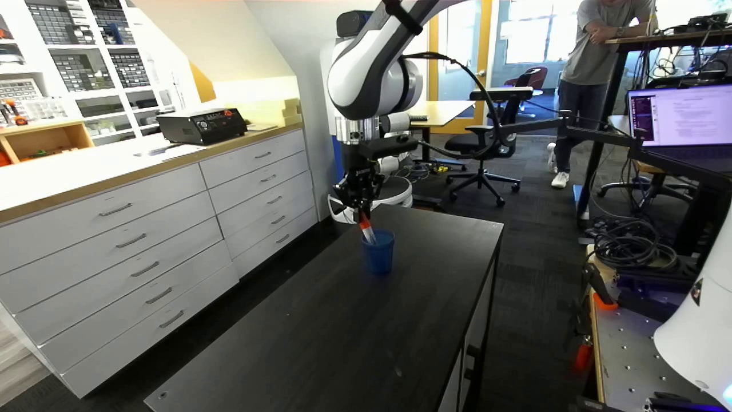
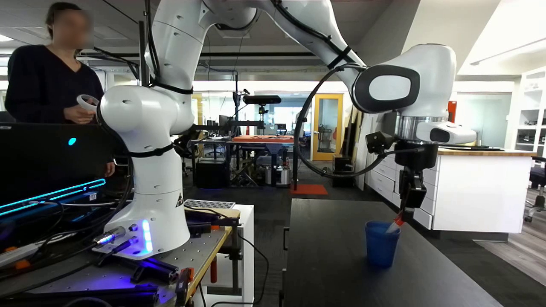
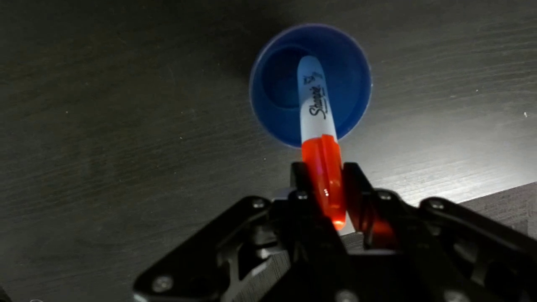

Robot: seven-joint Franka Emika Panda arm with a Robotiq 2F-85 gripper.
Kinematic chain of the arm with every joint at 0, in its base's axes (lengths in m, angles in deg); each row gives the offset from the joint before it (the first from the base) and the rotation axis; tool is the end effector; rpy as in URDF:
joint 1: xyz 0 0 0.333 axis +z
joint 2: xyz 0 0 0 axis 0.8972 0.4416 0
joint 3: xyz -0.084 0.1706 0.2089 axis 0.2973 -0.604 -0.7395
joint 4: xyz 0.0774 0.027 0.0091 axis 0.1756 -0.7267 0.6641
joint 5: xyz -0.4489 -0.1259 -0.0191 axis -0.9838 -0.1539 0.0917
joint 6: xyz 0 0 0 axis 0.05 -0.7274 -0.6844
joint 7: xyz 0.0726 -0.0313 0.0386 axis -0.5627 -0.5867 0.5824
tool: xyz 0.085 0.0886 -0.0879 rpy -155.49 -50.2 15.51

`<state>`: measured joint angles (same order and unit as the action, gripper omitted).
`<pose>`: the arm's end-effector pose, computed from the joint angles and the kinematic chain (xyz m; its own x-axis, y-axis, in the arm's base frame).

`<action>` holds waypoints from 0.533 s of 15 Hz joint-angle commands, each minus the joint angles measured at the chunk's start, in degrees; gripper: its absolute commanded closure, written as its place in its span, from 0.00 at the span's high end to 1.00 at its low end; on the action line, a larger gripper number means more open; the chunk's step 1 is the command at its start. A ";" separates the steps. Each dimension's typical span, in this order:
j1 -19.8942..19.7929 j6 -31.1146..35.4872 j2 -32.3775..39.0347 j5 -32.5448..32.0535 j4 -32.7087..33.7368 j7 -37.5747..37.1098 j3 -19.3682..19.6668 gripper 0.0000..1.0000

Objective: Put the marker on the table

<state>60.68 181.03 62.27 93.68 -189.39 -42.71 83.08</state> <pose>0.6446 -0.0576 0.1550 0.9620 -0.2729 -0.0038 -0.2721 -0.9581 -0.0894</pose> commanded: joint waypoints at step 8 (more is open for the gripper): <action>0.05 -4.84 -2.40 -1.20 2.47 -0.36 0.25 0.07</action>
<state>60.77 179.18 62.05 93.46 -187.15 -42.71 83.10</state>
